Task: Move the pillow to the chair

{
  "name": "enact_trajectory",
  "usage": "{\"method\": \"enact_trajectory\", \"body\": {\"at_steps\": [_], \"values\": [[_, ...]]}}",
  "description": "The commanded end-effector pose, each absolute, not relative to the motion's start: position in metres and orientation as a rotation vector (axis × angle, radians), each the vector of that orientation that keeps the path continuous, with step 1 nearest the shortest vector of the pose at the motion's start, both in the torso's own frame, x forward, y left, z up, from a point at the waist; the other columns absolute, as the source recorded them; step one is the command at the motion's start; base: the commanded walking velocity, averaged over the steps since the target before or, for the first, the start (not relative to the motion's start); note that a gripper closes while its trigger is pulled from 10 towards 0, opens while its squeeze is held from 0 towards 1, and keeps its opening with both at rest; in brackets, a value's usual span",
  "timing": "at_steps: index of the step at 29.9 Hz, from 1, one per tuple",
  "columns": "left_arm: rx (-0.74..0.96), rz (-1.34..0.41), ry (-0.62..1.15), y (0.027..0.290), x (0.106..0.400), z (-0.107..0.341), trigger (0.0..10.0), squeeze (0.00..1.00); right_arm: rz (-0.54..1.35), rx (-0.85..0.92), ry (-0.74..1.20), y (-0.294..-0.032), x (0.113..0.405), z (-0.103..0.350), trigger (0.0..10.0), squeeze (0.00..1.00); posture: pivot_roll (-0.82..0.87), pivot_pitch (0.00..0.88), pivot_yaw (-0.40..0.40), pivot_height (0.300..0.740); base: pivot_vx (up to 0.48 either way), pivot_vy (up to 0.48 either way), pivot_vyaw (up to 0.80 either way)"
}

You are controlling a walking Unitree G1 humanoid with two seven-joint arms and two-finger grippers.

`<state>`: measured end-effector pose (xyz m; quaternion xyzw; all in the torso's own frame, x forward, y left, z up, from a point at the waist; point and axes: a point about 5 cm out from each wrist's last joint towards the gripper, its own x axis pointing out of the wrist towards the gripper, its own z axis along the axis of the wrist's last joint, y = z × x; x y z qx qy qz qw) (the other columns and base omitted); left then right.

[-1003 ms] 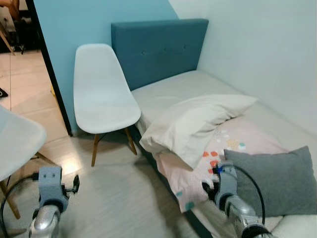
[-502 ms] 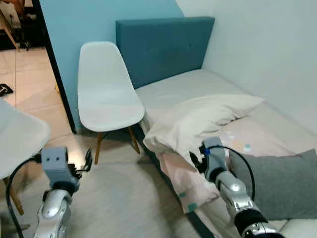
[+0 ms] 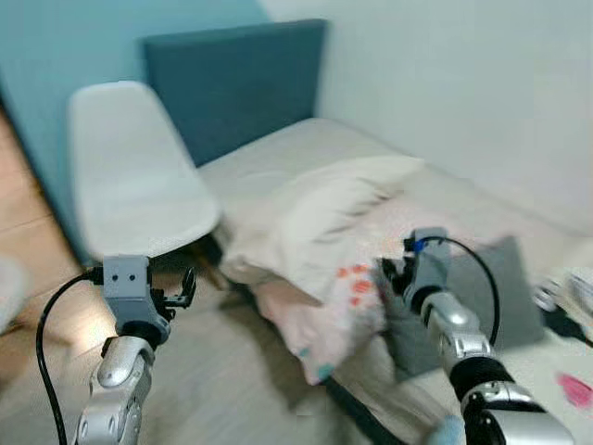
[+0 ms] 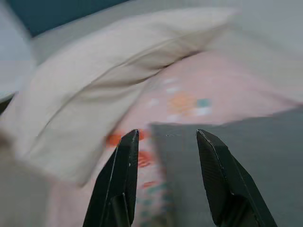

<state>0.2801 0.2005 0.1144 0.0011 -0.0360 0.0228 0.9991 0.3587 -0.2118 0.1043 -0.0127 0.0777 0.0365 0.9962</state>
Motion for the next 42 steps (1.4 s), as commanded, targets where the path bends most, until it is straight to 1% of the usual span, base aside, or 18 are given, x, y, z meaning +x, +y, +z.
{"method": "enact_trajectory", "body": {"at_steps": [1, 3, 5, 6, 7, 8, 9, 11, 14, 15, 17, 22, 26, 28, 29, 34, 39, 42], "values": [[0.053, 0.047, -0.038, 0.202, 0.278, 0.111, 10.0, 0.00, 0.119, 0.003, 0.121, -0.197, 0.361, 0.112, 10.0, 0.00, -0.02, 0.000, -0.076, 0.740, 0.000, 0.000, -0.80], [0.047, 0.046, -0.029, 0.201, 0.277, 0.110, 10.0, 0.00, 0.141, 0.012, 0.107, -0.190, 0.361, 0.113, 10.0, 0.00, -0.02, 0.000, -0.076, 0.740, 0.000, 0.000, -0.80], [0.024, 0.060, -0.011, 0.198, 0.272, 0.105, 10.0, 0.00, 0.236, -0.027, 0.088, -0.166, 0.348, 0.108, 10.0, 0.00, -0.02, 0.000, -0.080, 0.740, 0.000, 0.000, -0.80], [0.024, 0.060, -0.011, 0.198, 0.272, 0.105, 10.0, 0.00, 0.236, -0.027, 0.088, -0.166, 0.348, 0.108, 10.0, 0.00, -0.02, 0.000, -0.080, 0.740, 0.000, 0.000, -0.80], [0.027, 0.075, -0.005, 0.198, 0.269, 0.103, 10.0, 0.00, 0.299, -0.110, 0.079, -0.155, 0.337, 0.100, 10.0, 0.00, -0.02, 0.000, -0.082, 0.740, 0.000, 0.000, -0.80], [0.027, 0.075, -0.005, 0.198, 0.269, 0.103, 10.0, 0.00, 0.299, -0.110, 0.079, -0.155, 0.337, 0.100, 10.0, 0.00, -0.02, 0.000, -0.082, 0.740, 0.000, 0.000, -0.80], [0.031, 0.089, -0.001, 0.198, 0.267, 0.101, 10.0, 0.00, 0.349, -0.186, 0.066, -0.148, 0.328, 0.095, 10.0, 0.00, -0.02, 0.000, -0.083, 0.740, 0.000, 0.000, -0.80], [0.041, 0.107, 0.002, 0.199, 0.265, 0.101, 10.0, 0.00, 0.367, -0.221, 0.057, -0.149, 0.322, 0.093, 10.0, 0.00, -0.02, 0.000, -0.086, 0.740, 0.000, 0.000, -0.80], [0.087, 0.154, 0.016, 0.205, 0.260, 0.099, 10.0, 0.00, 0.306, -0.241, 0.093, -0.177, 0.312, 0.082, 10.0, 0.00, -0.03, 0.000, -0.077, 0.740, 0.000, 0.000, -0.80], [0.087, 0.154, 0.016, 0.205, 0.260, 0.099, 10.0, 0.00, 0.306, -0.241, 0.093, -0.177, 0.312, 0.082, 10.0, 0.00, -0.03, 0.000, -0.077, 0.740, 0.000, 0.000, -0.80], [0.096, 0.173, 0.022, 0.206, 0.256, 0.099, 10.0, 0.00, 0.263, -0.202, 0.111, -0.187, 0.300, 0.076, 10.0, 0.00, -0.03, 0.000, -0.069, 0.740, 0.000, 0.000, -0.80], [0.114, 0.155, 0.037, 0.200, 0.248, 0.097, 10.0, 0.00, 0.215, -0.160, 0.118, -0.191, 0.283, 0.074, 10.0, 0.00, -0.04, 0.000, -0.065, 0.740, 0.000, 0.000, -0.80], [0.077, 0.153, 0.063, 0.203, 0.246, 0.090, 10.0, 0.00, 0.156, -0.135, 0.130, -0.194, 0.290, 0.075, 10.0, 0.00, -0.03, 0.000, -0.068, 0.740, 0.000, 0.000, -0.80], [0.077, 0.158, 0.061, 0.204, 0.247, 0.091, 10.0, 0.00, 0.154, -0.149, 0.117, -0.193, 0.294, 0.080, 10.0, 0.00, -0.03, 0.000, -0.069, 0.740, 0.000, 0.000, 0.00], [0.077, 0.155, 0.046, 0.204, 0.248, 0.094, 10.0, 0.00, 0.178, -0.160, 0.081, -0.188, 0.300, 0.090, 10.0, 0.00, -0.04, 0.000, -0.068, 0.740, 0.000, 0.000, 0.00], [0.065, 0.167, 0.037, 0.203, 0.248, 0.098, 10.0, 0.00, 0.260, -0.177, 0.025, -0.173, 0.305, 0.106, 10.0, 0.00, -0.04, 0.000, -0.067, 0.740, 0.119, 0.000, 0.00], [0.060, 0.171, 0.031, 0.204, 0.248, 0.100, 10.0, 0.00, 0.344, -0.209, 0.011, -0.158, 0.303, 0.109, 10.0, 0.00, -0.03, 0.000, -0.068, 0.740, 0.352, 0.000, 0.00], [0.060, 0.171, 0.030, 0.204, 0.248, 0.100, 10.0, 0.00, 0.359, -0.206, 0.013, -0.157, 0.302, 0.109, 10.0, 0.00, -0.03, 0.000, -0.068, 0.740, 0.360, 0.000, 0.00]]}}
